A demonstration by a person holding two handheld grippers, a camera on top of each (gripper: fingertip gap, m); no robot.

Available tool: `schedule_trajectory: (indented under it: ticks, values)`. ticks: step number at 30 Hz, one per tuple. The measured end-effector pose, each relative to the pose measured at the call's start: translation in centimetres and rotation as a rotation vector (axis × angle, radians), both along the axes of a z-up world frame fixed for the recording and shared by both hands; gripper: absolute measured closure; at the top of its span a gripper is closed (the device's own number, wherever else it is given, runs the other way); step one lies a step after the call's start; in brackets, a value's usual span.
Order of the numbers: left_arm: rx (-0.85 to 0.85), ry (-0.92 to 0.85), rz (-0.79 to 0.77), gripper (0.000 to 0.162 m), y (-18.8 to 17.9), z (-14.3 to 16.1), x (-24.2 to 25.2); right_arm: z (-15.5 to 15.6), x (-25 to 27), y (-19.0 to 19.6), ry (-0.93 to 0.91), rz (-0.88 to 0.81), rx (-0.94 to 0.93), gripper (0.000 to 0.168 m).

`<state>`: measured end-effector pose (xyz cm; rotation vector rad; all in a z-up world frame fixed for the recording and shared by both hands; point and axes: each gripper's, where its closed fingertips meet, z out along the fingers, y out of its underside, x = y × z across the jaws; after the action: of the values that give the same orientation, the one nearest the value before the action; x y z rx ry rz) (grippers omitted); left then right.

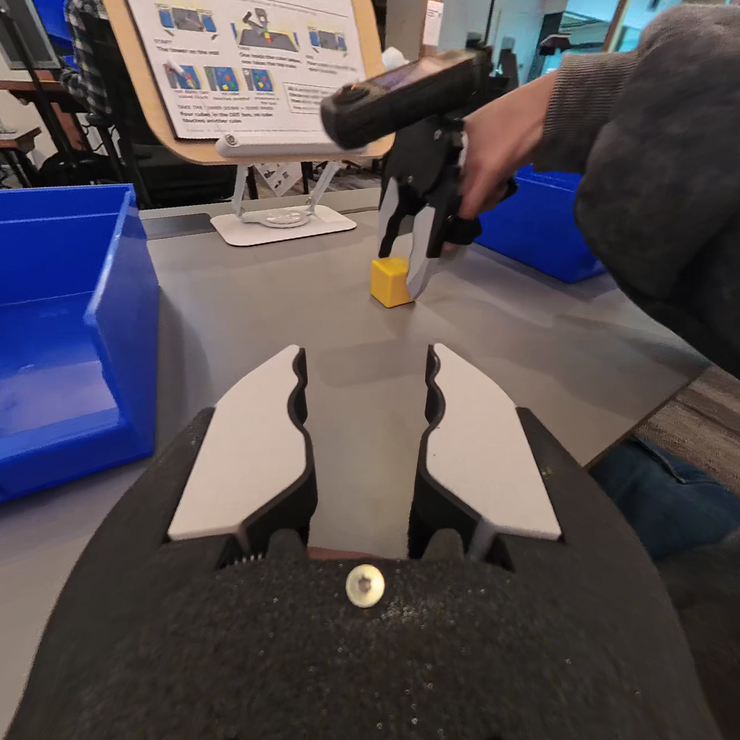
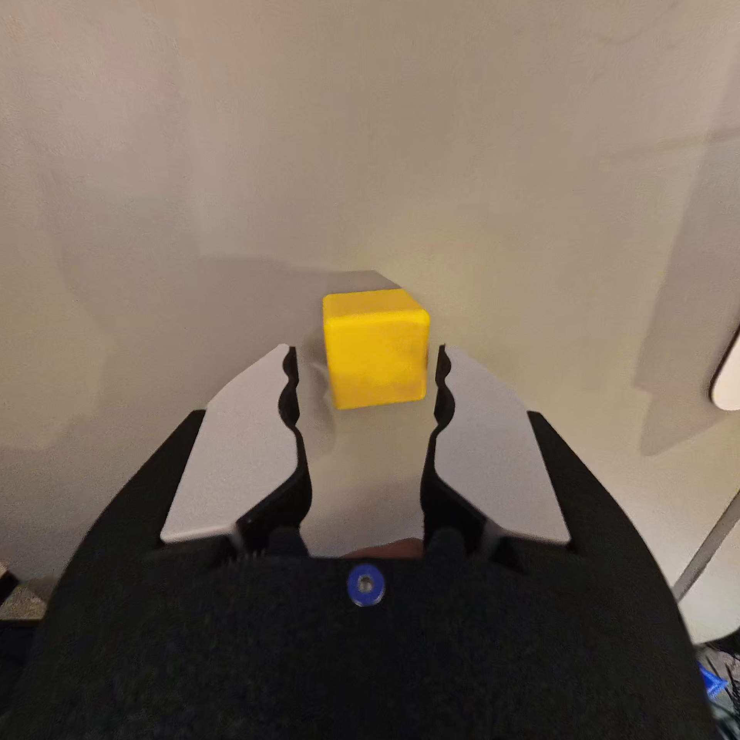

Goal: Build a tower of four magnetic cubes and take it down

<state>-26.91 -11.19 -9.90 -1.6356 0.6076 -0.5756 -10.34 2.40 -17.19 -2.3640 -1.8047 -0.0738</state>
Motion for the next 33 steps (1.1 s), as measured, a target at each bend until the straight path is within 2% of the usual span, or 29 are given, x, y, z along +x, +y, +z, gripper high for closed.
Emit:
schedule_trajectory:
  ticks: [1, 3, 7, 10, 13, 17, 19, 21, 23, 26, 30, 33]
  values:
    - [0.007, 0.011, -0.016, 0.105, -0.2, -0.1, 0.3, -0.6, 0.4, 0.2, -0.024, -0.002, -0.005, 0.104]
    - [0.013, 0.041, -0.051, 0.106, -0.7, -0.4, 1.1, -1.4, 0.7, 0.2, -0.034, 0.012, -0.022, 0.118]
    - [0.025, 0.090, -0.107, 0.106, -1.4, -1.0, 2.5, 0.4, 0.0, 0.5, 0.074, 0.026, 0.034, 0.118]
    - [0.038, 0.135, -0.117, 0.106, -1.5, -1.5, 3.1, 4.8, 1.3, 0.3, 0.103, 0.030, 0.141, 0.118]
    - [0.054, 0.151, -0.121, 0.106, -1.6, -1.6, 3.3, 10.8, 5.2, 0.4, 0.103, -0.024, 0.281, 0.118]
    - [0.058, 0.149, -0.113, 0.108, -1.5, -1.4, 3.3, 18.2, 15.0, 2.6, 0.064, -0.262, 0.439, 0.118]
    - [0.083, 0.164, -0.101, 0.112, -1.4, -1.3, 3.2, 19.5, 20.7, 4.2, 0.055, -0.452, 0.439, 0.118]
    - [0.105, 0.191, -0.100, 0.111, -1.3, -1.5, 3.5, 18.4, 26.4, 4.8, 0.029, -0.656, 0.354, 0.117]
    - [0.098, 0.216, -0.107, 0.109, -1.3, -1.8, 3.9, 16.1, 31.3, 4.8, -0.011, -0.813, 0.273, 0.118]
    - [0.098, 0.224, -0.115, 0.109, -1.4, -1.9, 4.4, 11.1, 34.9, 4.0, 0.025, -0.965, 0.132, 0.117]
    - [0.097, 0.223, -0.113, 0.109, -1.4, -1.9, 4.4, 4.9, 36.8, 2.4, -0.002, -1.027, 0.005, 0.117]
    - [0.096, 0.230, -0.108, 0.109, -1.3, -2.1, 4.2, 1.8, 37.0, 1.8, -0.014, -1.045, -0.040, 0.117]
